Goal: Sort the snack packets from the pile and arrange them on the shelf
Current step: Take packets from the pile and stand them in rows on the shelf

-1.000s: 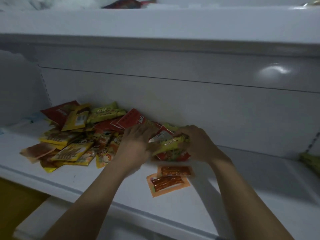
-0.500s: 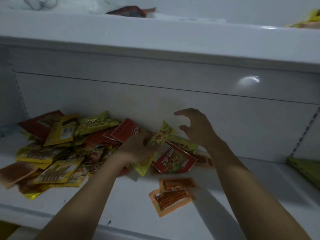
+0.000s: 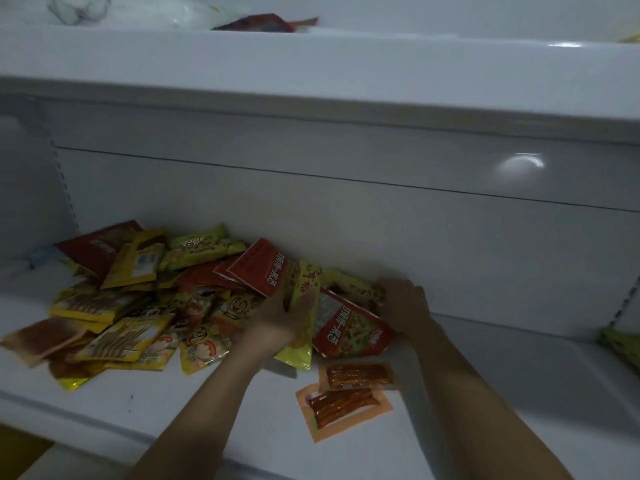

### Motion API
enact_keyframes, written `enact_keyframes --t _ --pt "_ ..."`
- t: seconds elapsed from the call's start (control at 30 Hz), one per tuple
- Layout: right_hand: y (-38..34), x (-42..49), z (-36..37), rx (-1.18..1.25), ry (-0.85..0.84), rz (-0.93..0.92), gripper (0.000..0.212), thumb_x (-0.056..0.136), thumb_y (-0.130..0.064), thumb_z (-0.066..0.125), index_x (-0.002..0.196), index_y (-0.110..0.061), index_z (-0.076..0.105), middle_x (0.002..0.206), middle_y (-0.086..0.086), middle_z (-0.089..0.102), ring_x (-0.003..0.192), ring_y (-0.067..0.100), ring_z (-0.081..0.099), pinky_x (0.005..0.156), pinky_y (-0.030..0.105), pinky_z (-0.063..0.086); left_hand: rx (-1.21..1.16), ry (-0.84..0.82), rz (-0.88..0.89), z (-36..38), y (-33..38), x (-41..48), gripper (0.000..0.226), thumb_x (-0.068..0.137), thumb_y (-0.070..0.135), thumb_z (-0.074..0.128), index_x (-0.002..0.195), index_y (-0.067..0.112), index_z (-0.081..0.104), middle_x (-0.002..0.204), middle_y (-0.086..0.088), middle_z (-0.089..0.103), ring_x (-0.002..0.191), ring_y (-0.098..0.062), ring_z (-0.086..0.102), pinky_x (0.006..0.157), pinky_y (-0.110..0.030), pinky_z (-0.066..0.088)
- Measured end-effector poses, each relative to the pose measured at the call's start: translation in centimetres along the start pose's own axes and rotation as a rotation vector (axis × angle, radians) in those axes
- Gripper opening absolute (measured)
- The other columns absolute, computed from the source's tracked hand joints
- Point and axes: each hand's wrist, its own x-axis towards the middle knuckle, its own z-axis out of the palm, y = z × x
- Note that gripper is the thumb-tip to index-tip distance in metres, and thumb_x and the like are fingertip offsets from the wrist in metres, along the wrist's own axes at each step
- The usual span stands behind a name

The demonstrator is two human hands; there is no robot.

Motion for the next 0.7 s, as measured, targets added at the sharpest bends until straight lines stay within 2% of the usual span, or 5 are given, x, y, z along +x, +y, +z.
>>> enact_keyframes --t 0.2,0.3,0.43,0.6,0.7 --pt "1.6 0.0 1.3 -0.1 0.024 0.036 0.046 0.092 -0.044 0.055 0.132 -0.021 0.055 0.127 0.009 0.05 0.119 0.027 0.048 0.099 0.036 0.038 -0.056 0.047 -0.04 0.6 0.2 -1.8 0.035 0.095 0.05 0.055 0.098 0.017 0.067 0.09 -0.001 0.07 0.083 -0.02 0.068 0.07 -0.028 0.056" --pt "2.3 -0.3 0.6 -0.025 0.077 0.049 0.041 0.087 -0.033 0.06 0.125 -0.017 0.06 0.121 0.01 0.05 0.113 0.029 0.049 0.093 0.036 0.042 -0.089 0.069 -0.085 1.2 0.4 -2.3 0.037 0.094 0.039 0.061 0.099 0.003 0.069 0.097 -0.016 0.072 0.088 -0.029 0.069 0.072 -0.036 0.055" --pt "2.5 -1.0 0.0 0.192 0.19 0.04 0.043 0.081 -0.019 0.066 0.124 -0.015 0.06 0.123 0.011 0.052 0.112 0.031 0.048 0.09 0.037 0.043 -0.173 0.078 -0.12 1.6 0.5 -2.6 0.018 0.094 0.03 0.062 0.094 0.013 0.07 0.089 -0.006 0.072 0.083 -0.021 0.069 0.061 -0.026 0.048" --pt "0.8 -2.4 -1.3 0.512 0.333 -0.099 0.051 0.07 -0.039 0.075 0.106 -0.007 0.06 0.107 0.011 0.055 0.087 0.029 0.055 0.071 0.036 0.043 -0.24 0.086 -0.136 1.7 0.7 -3.3 0.021 0.093 0.033 0.063 0.105 0.018 0.07 0.097 -0.002 0.073 0.09 -0.021 0.069 0.075 -0.035 0.054" --pt "-1.0 -3.3 -1.5 0.629 0.32 -0.184 0.045 0.076 -0.034 0.079 0.105 -0.012 0.053 0.099 0.005 0.059 0.081 0.028 0.059 0.063 0.036 0.045 -0.289 0.092 -0.133 1.7 0.9 -3.8 0.031 0.089 0.044 0.067 0.108 0.02 0.069 0.101 0.0 0.074 0.096 -0.022 0.069 0.091 -0.044 0.054"
